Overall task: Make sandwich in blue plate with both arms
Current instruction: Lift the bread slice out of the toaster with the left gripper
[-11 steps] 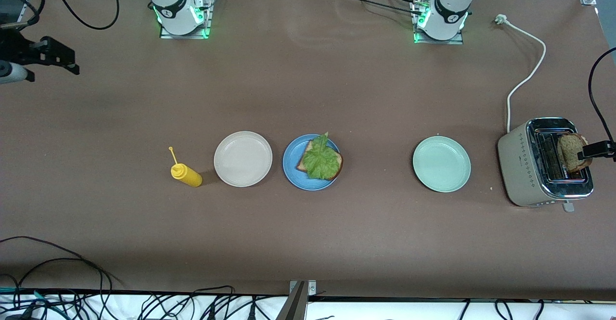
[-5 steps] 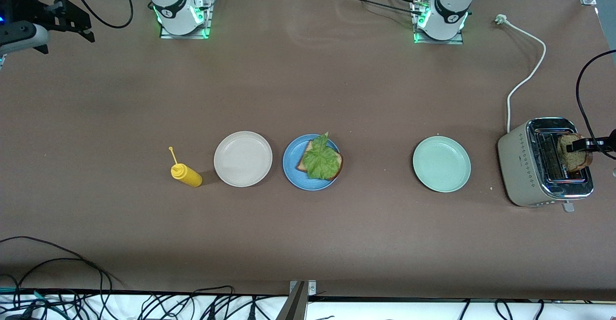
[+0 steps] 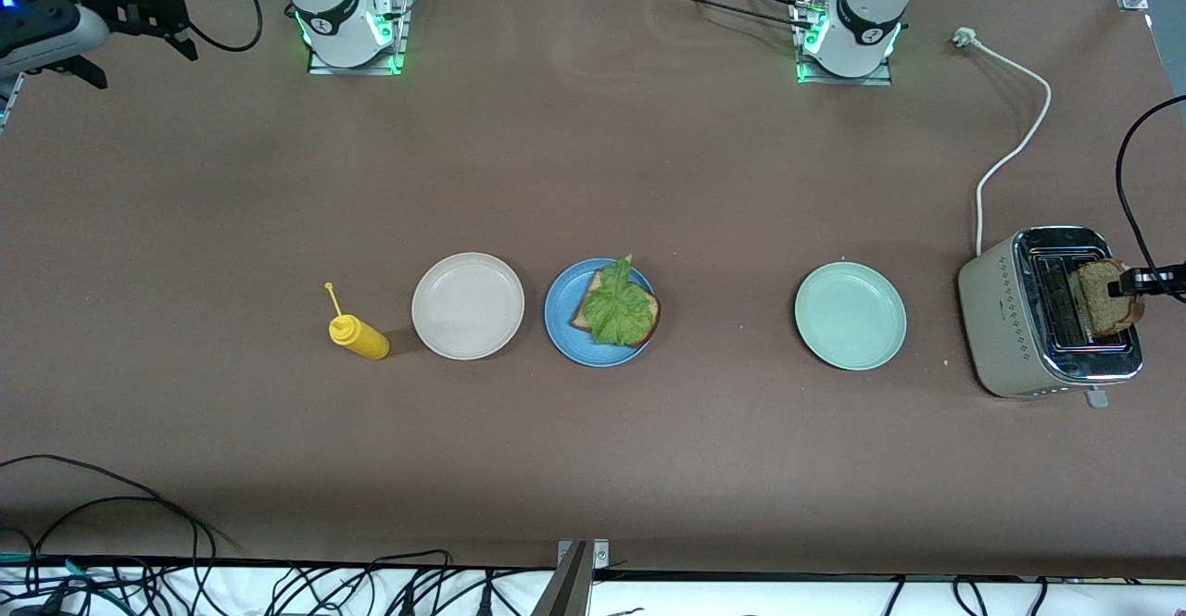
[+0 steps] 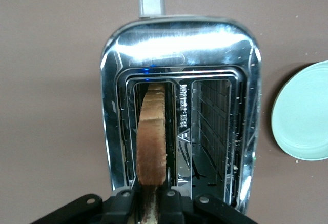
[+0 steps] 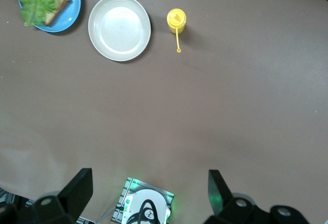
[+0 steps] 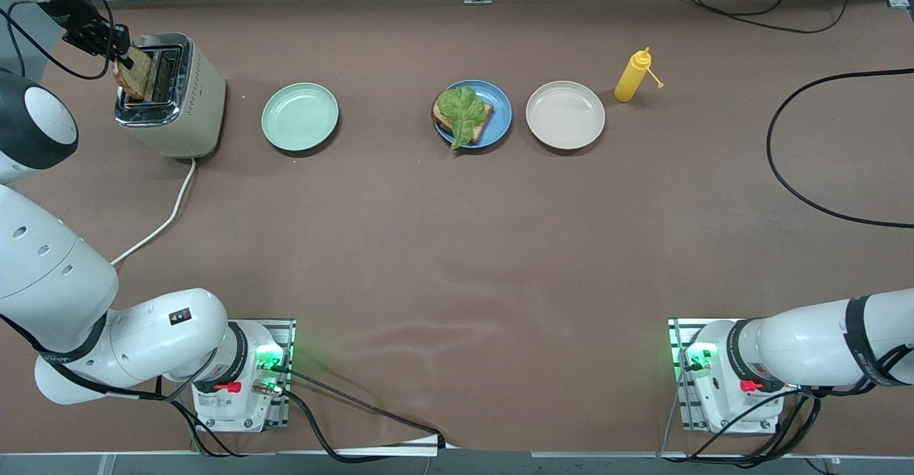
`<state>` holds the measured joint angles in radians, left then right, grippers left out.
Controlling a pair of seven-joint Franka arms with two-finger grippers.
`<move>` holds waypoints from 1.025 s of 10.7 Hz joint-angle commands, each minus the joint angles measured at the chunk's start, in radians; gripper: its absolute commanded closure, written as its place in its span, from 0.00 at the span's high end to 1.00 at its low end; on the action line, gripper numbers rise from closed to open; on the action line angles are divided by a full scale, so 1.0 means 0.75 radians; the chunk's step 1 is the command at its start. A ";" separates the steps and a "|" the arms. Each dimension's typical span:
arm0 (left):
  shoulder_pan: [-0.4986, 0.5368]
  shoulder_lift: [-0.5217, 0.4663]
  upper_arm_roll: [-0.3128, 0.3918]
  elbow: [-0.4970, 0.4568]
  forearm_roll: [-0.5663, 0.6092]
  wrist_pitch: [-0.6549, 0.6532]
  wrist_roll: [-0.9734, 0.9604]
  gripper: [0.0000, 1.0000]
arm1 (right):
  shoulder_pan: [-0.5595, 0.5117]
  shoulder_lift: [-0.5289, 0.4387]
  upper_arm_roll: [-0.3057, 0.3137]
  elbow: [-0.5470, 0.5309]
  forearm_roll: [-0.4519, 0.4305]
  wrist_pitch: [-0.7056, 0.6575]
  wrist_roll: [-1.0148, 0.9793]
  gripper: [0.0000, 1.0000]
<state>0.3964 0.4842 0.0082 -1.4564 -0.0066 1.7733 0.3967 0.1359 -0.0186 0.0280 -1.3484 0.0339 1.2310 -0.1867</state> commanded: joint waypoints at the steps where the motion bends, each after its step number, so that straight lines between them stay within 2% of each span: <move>1: -0.001 -0.077 -0.019 0.080 0.003 -0.151 0.005 0.00 | -0.007 0.019 -0.003 0.041 0.014 -0.032 0.093 1.00; 3: -0.035 -0.114 -0.033 0.148 0.005 -0.237 0.009 0.00 | -0.024 0.027 -0.007 0.041 0.016 -0.017 0.116 1.00; 5: -0.107 -0.152 -0.035 0.236 0.001 -0.372 0.007 0.00 | -0.042 0.029 -0.068 0.043 0.030 -0.009 0.120 1.00; 7: -0.176 -0.197 -0.052 0.263 -0.018 -0.435 0.011 0.00 | -0.042 0.027 -0.113 0.043 0.014 0.017 0.120 1.00; 8: -0.197 -0.204 -0.115 0.265 -0.020 -0.460 0.009 0.00 | -0.040 0.029 -0.151 0.045 0.018 0.015 0.116 1.00; 11: -0.203 -0.214 -0.352 0.265 -0.042 -0.483 -0.040 0.00 | -0.040 0.065 -0.164 0.041 0.030 0.024 0.128 1.00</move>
<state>0.2455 0.3291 -0.1581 -1.2690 -0.0125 1.4326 0.3933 0.1061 -0.0054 -0.0950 -1.3434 0.0344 1.2490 -0.1106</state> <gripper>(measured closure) 0.903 0.000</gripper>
